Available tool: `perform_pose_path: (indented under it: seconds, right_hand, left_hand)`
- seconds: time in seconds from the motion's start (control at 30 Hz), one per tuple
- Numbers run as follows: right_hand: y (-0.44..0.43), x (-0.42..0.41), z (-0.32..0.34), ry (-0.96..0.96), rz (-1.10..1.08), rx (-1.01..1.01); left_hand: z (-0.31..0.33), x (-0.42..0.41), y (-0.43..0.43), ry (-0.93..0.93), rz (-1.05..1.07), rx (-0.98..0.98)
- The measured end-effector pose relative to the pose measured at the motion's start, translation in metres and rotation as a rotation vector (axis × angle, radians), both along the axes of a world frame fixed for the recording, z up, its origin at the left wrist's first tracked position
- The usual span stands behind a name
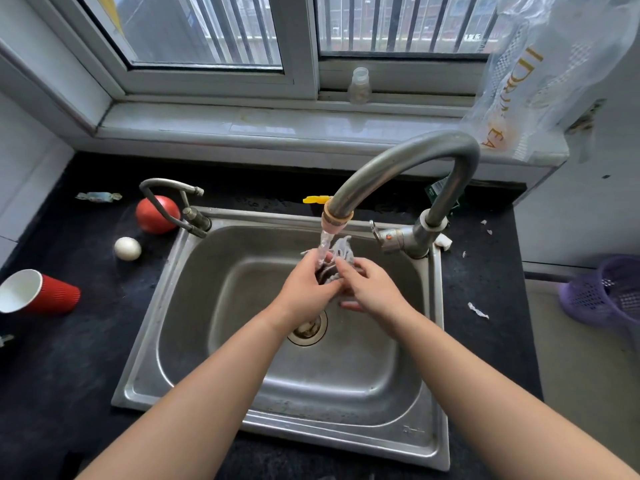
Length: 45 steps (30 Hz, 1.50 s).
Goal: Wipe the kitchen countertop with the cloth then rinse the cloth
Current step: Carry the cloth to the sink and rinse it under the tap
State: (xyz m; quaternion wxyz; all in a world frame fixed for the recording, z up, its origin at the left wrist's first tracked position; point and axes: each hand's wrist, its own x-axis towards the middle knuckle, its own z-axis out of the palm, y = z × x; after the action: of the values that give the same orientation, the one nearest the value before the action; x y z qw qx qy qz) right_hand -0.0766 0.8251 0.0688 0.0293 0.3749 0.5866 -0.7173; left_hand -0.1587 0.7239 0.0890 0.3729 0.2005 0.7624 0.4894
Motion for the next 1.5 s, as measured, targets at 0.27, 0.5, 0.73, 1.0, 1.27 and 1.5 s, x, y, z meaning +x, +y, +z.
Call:
perform_pose_path:
  seconds: [0.27,0.5,0.73,1.0,1.27,1.5]
  right_hand:
    - [0.014,0.0,-0.012,0.092,0.012,0.16]
    - [0.012,-0.008,-0.005,0.11,0.112,0.058]
    - [0.0,-0.013,-0.005,0.176,0.122,0.392]
    - [0.012,-0.008,-0.01,0.107,0.099,0.396]
    - [0.018,-0.003,0.003,0.169,-0.082,0.236]
    - [0.014,-0.009,0.022,0.336,-0.089,0.304]
  left_hand:
    - [-0.005,-0.021,-0.025,0.023,0.138,-0.09]
    - [-0.008,-0.015,-0.017,-0.159,0.192,0.009]
    - [-0.006,-0.016,-0.018,-0.22,0.13,0.073]
    - [0.001,-0.027,-0.029,-0.078,0.198,0.05]
    - [0.016,-0.029,-0.028,0.045,0.111,-0.07]
    - [0.029,-0.034,-0.043,0.104,-0.098,-0.076]
